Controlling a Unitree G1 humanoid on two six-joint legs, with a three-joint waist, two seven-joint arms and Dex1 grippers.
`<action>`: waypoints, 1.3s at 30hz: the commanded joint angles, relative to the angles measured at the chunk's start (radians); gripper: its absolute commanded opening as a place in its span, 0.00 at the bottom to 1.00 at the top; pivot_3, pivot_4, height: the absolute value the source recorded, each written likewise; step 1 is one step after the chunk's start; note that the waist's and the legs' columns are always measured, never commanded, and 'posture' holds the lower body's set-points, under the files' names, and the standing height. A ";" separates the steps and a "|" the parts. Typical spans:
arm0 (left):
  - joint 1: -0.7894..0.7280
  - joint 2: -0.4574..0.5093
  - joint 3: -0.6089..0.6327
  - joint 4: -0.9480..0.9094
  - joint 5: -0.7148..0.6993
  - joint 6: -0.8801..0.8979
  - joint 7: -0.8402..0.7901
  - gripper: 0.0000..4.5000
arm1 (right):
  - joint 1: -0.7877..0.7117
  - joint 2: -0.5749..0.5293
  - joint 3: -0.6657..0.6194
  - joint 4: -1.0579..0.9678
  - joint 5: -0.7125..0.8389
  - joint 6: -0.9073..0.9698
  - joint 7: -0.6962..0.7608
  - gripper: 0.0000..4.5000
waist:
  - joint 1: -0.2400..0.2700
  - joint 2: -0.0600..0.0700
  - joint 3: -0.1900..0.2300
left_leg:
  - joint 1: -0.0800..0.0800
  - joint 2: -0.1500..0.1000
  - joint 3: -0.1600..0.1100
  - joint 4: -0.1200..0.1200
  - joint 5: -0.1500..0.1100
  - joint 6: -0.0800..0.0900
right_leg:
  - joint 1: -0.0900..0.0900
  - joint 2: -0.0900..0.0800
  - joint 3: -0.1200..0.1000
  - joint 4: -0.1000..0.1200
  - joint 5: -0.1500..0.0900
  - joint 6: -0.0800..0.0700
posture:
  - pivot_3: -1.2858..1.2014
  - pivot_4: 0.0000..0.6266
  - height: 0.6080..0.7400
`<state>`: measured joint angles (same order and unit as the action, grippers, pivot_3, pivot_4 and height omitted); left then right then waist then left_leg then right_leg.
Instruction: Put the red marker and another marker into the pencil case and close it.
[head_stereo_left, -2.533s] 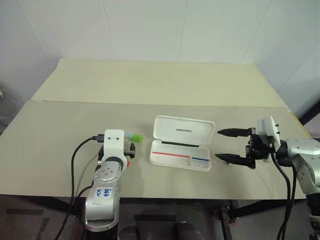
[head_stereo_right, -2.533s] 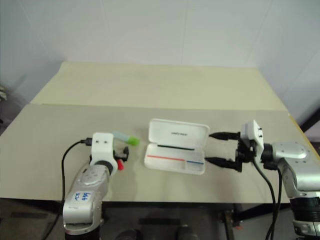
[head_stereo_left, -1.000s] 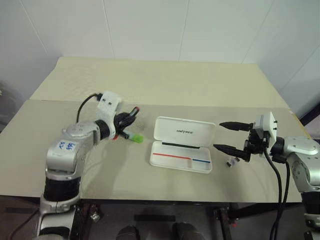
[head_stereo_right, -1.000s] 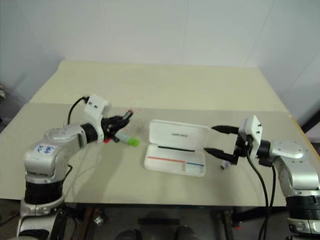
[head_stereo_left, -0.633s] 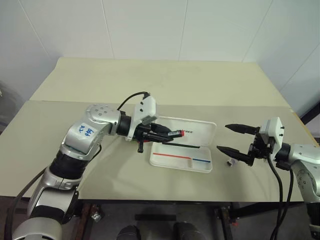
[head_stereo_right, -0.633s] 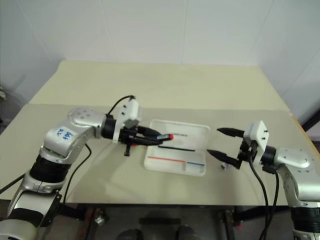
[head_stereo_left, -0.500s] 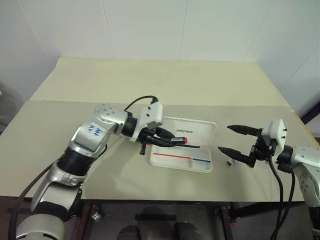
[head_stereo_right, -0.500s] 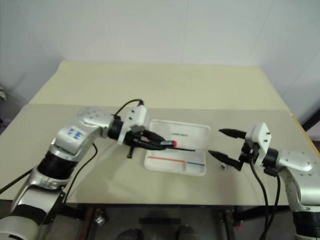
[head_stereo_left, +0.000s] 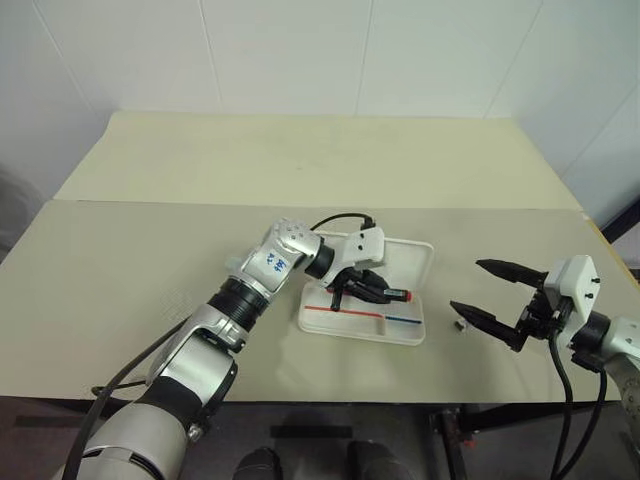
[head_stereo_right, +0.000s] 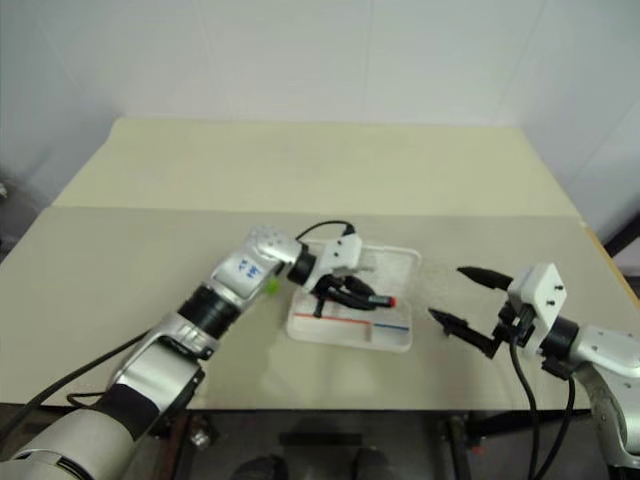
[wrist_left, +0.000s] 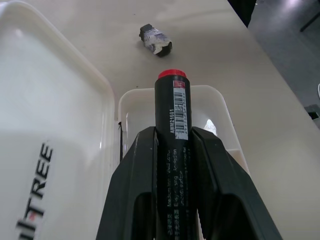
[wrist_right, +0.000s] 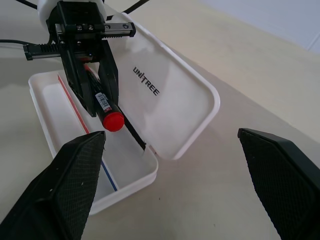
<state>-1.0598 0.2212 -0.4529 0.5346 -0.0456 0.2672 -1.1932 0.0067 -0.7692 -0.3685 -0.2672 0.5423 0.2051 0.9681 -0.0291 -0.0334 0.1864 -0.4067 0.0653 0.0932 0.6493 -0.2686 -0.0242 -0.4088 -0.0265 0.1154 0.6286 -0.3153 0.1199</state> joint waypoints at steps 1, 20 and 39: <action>-0.045 -0.025 -0.005 0.029 0.039 -0.022 0.009 0.13 | 0.022 0.004 -0.055 -0.059 0.031 0.006 -0.023 1.00 | 0.001 0.000 0.000 | 0.000 0.000 0.000 0.000 0.000 0.000 | 0.000 0.000 0.000 0.000 0.000 0.000 | 0.52 0.24 1.00; -0.037 -0.055 0.020 0.025 0.071 0.003 -0.001 0.99 | 0.039 0.000 -0.057 -0.068 0.035 0.008 -0.046 1.00 | 0.002 0.000 0.000 | 0.000 0.000 0.000 0.001 0.000 0.000 | 0.000 0.000 0.000 0.001 0.000 0.000 | 0.52 0.24 1.00; 0.136 -0.052 0.332 -0.641 -0.069 0.505 0.392 0.99 | -0.062 -0.024 -0.003 0.007 0.032 0.027 0.015 1.00 | 0.001 0.000 0.000 | 0.001 0.000 -0.002 0.009 0.001 0.000 | 0.001 0.000 0.000 0.012 0.000 0.001 | 0.52 0.24 1.00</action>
<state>-0.9191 0.1835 -0.1852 -0.0185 -0.0940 0.7077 -0.8980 -0.0377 -0.7754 -0.3642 -0.2616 0.5624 0.2354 0.9669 -0.0284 -0.0332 0.1866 -0.4060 0.0650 0.0913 0.6595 -0.2672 -0.0238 -0.4078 -0.0263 0.1158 0.6419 -0.3155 0.1211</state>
